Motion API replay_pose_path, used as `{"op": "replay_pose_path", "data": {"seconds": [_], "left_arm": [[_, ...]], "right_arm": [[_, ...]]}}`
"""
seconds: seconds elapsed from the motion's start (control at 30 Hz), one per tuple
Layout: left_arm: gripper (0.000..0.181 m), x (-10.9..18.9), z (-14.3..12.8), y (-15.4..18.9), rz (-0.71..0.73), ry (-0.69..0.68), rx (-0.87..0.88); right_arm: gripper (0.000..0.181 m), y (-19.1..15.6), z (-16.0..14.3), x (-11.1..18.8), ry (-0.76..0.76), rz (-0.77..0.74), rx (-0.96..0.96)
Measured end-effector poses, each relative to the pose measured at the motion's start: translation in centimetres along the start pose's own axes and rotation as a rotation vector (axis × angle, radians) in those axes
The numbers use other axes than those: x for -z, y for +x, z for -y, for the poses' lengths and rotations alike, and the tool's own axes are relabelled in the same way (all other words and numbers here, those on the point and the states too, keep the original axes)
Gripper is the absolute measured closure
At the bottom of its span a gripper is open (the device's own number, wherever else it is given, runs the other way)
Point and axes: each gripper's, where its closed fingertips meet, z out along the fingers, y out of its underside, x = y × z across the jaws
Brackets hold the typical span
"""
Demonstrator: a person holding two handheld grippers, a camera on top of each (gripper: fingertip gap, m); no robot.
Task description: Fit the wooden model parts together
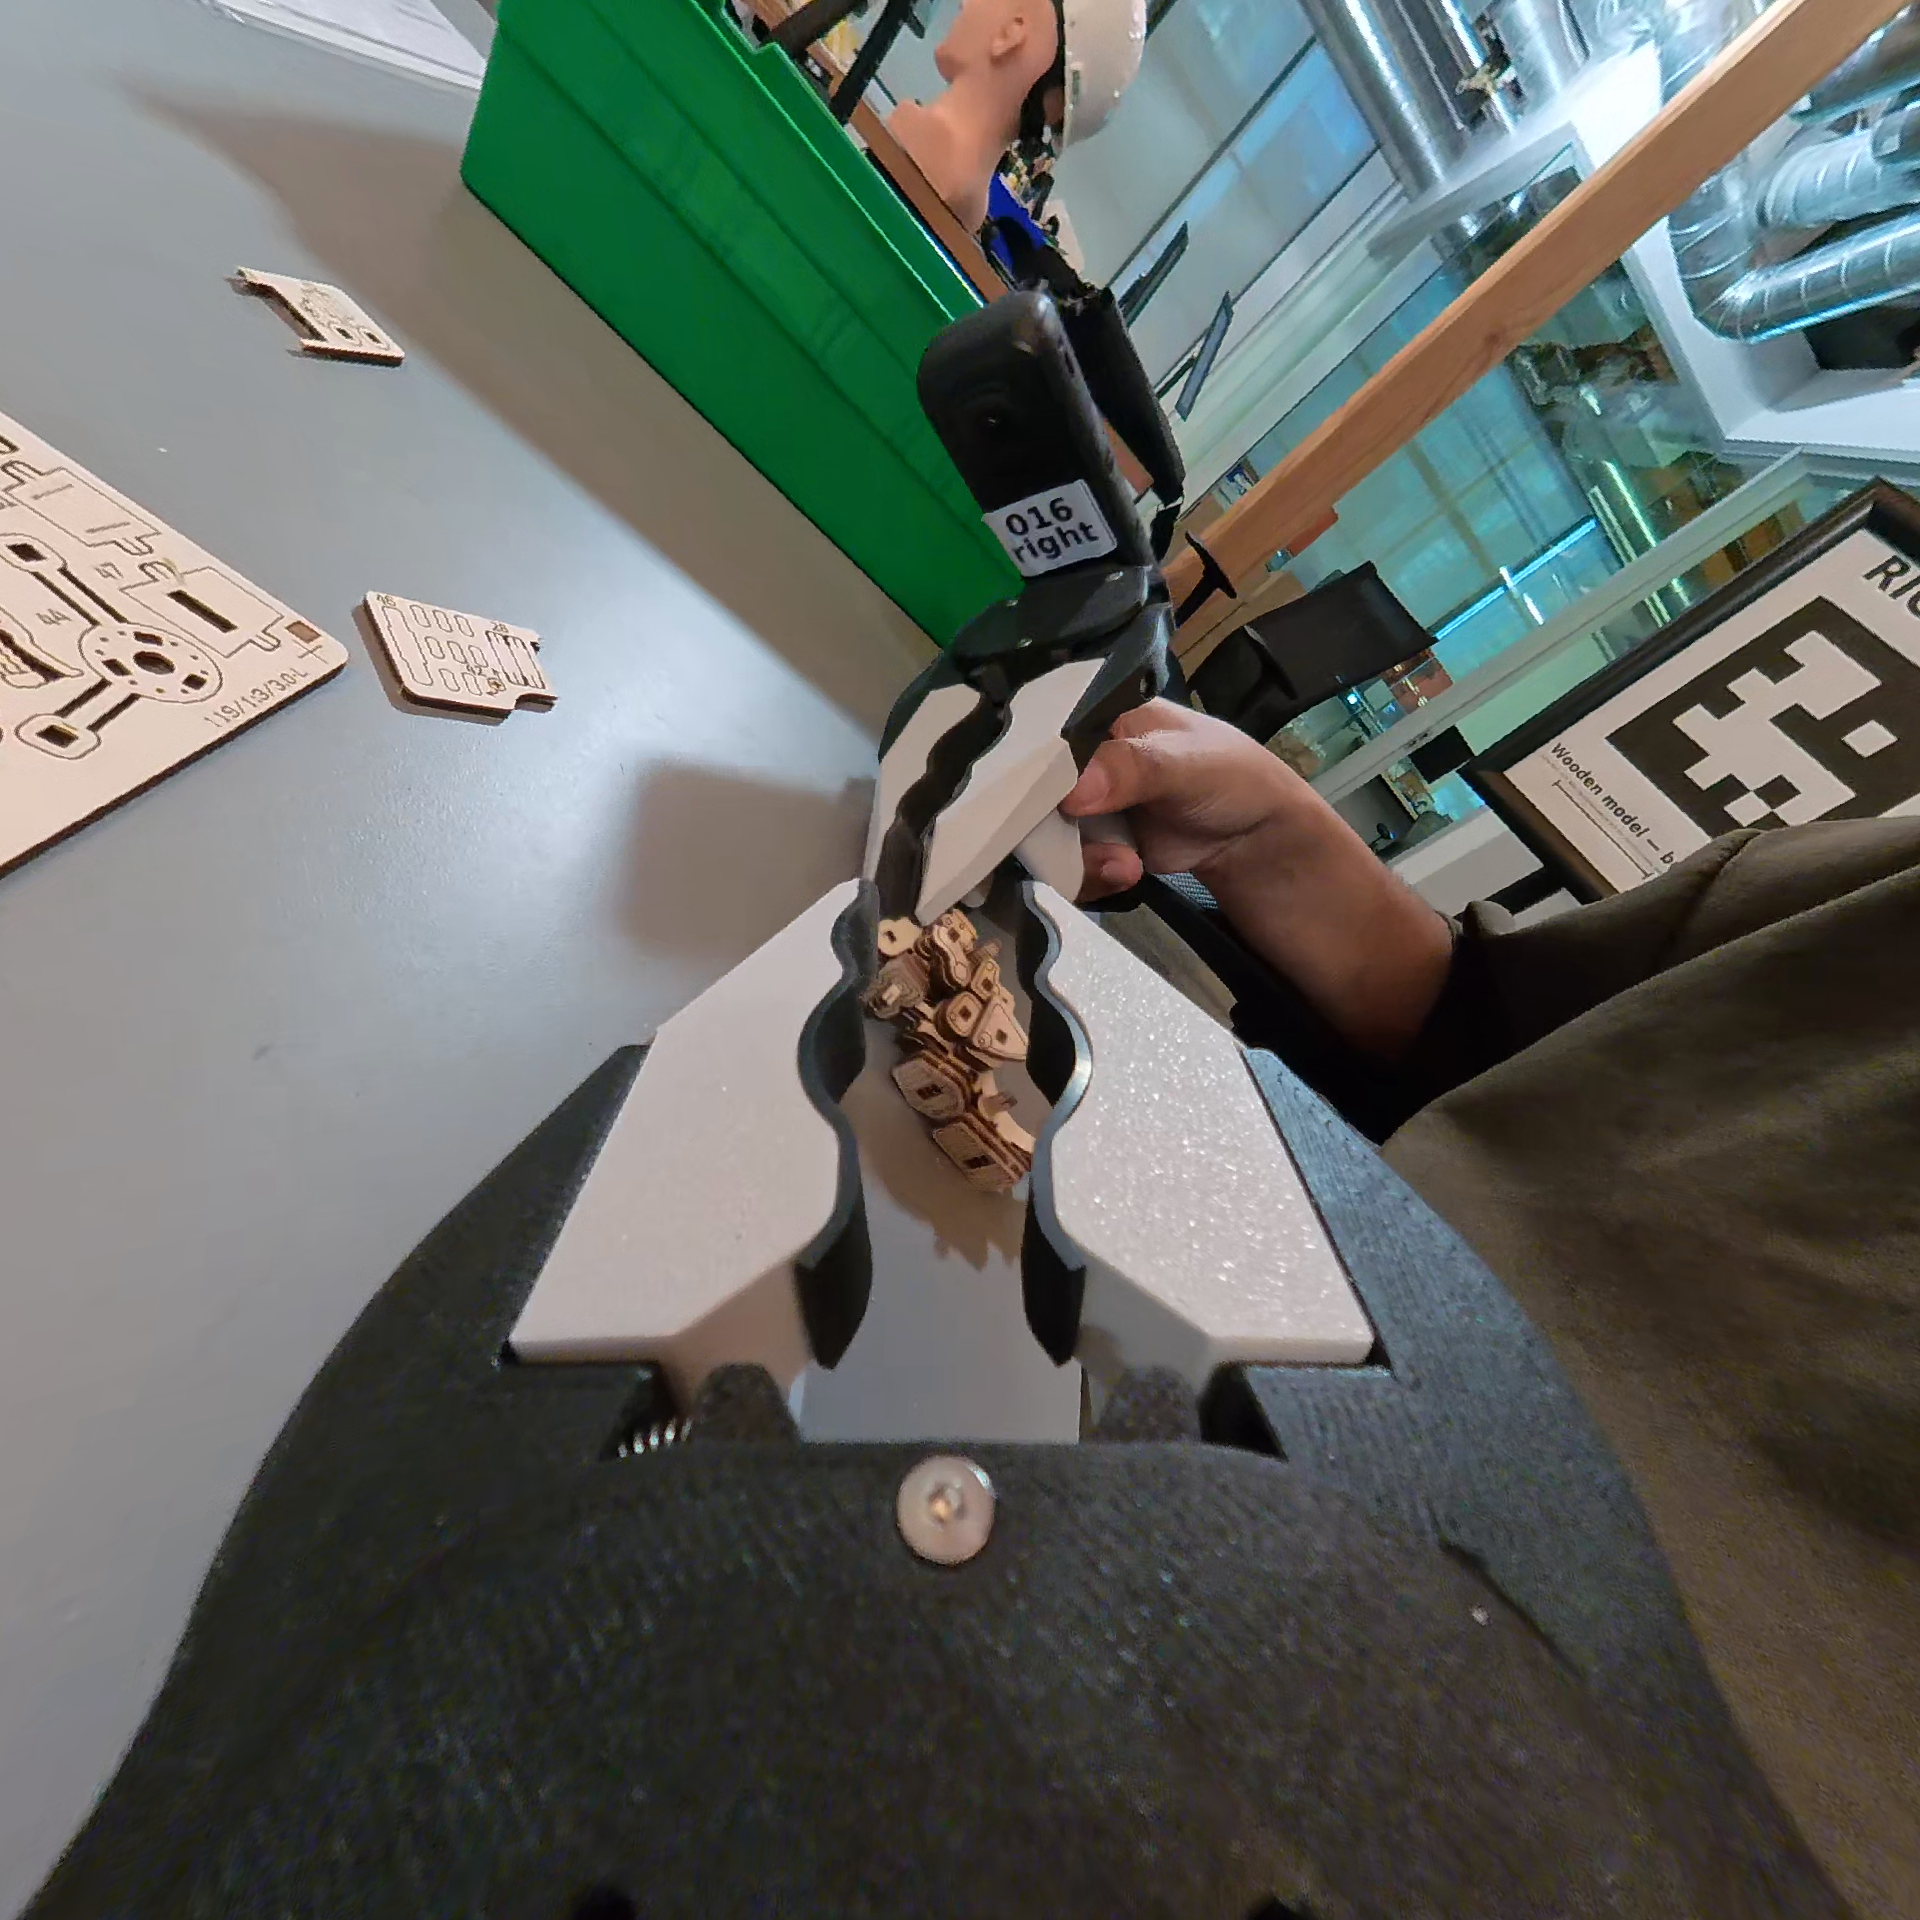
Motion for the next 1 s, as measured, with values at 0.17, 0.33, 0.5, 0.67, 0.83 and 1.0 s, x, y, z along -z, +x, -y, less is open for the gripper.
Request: {"op": "replay_pose_path", "data": {"seconds": [0.17,0.33,0.5,0.67,0.83,1.0], "left_arm": [[0.158,0.0,0.1,-0.1,0.002,0.004,0.004],[0.157,0.0,0.1,-0.2,0.005,0.005,0.009],[0.157,0.1,0.1,-0.2,0.004,0.005,0.013],[0.157,0.1,0.1,-0.2,0.0,0.005,0.021],[0.157,0.1,0.1,-0.2,-0.003,0.005,0.023],[0.157,0.1,0.1,-0.2,-0.002,0.004,0.026]], "right_arm": [[0.181,-0.8,0.0,-0.2,0.008,0.088,-0.04],[0.181,-0.7,0.3,0.0,0.021,0.059,-0.011],[0.165,0.1,0.3,0.8,0.021,0.014,-0.008],[0.166,-0.5,-0.8,0.1,-0.049,0.034,-0.005],[0.171,-0.9,-0.8,0.1,-0.039,0.102,-0.057],[0.168,-1.3,-1.0,-0.1,-0.048,0.142,-0.083]]}}
